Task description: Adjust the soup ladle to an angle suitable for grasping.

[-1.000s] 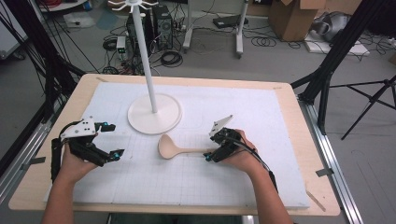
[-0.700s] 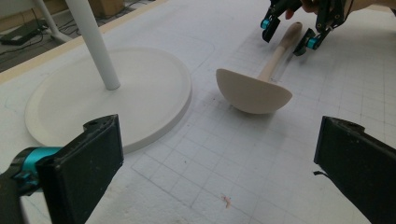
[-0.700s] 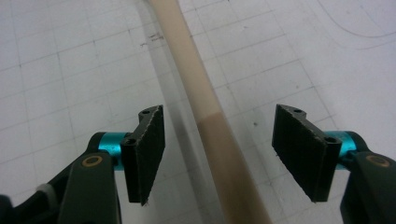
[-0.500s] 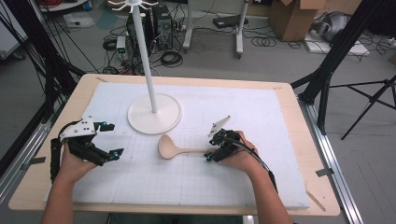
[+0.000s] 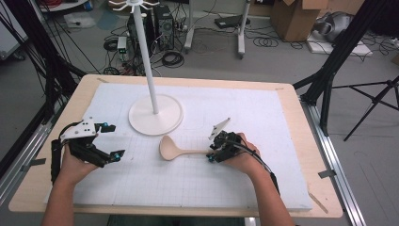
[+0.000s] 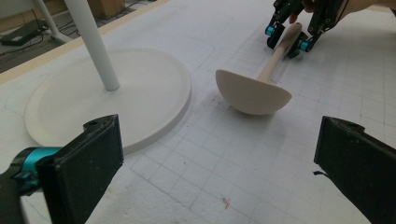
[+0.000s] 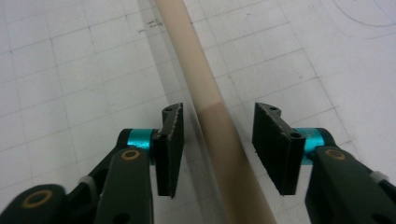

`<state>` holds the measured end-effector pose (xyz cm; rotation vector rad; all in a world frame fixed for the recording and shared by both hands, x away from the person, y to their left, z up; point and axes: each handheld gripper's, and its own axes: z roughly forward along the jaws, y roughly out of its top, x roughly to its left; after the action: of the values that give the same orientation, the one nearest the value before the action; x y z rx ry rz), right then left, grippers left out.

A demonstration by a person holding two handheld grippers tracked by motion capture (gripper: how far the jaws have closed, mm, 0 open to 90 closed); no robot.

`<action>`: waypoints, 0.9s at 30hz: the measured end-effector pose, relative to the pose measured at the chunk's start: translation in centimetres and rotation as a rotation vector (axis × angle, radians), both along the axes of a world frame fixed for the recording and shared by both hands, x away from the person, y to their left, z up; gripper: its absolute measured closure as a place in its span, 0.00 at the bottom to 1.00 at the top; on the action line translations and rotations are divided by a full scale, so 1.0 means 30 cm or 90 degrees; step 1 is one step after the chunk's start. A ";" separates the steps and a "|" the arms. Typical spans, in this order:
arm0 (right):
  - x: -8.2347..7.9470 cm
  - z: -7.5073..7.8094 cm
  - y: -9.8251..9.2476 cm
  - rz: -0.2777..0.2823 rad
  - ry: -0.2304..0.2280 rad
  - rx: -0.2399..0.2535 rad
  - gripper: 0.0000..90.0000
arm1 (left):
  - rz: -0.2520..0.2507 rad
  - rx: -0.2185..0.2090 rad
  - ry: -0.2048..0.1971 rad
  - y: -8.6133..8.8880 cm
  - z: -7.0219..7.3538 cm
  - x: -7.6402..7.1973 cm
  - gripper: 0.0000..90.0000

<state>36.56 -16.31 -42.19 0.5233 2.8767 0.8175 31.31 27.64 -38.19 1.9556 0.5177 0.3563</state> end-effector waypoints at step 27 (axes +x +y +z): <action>-0.030 0.003 0.039 0.087 -0.012 0.014 0.84 | 0.005 -0.002 -0.004 0.015 0.011 -0.005 0.02</action>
<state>35.66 -15.14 -42.11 0.3233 2.9155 0.8700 31.17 28.08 -37.85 1.9499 0.5214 0.3654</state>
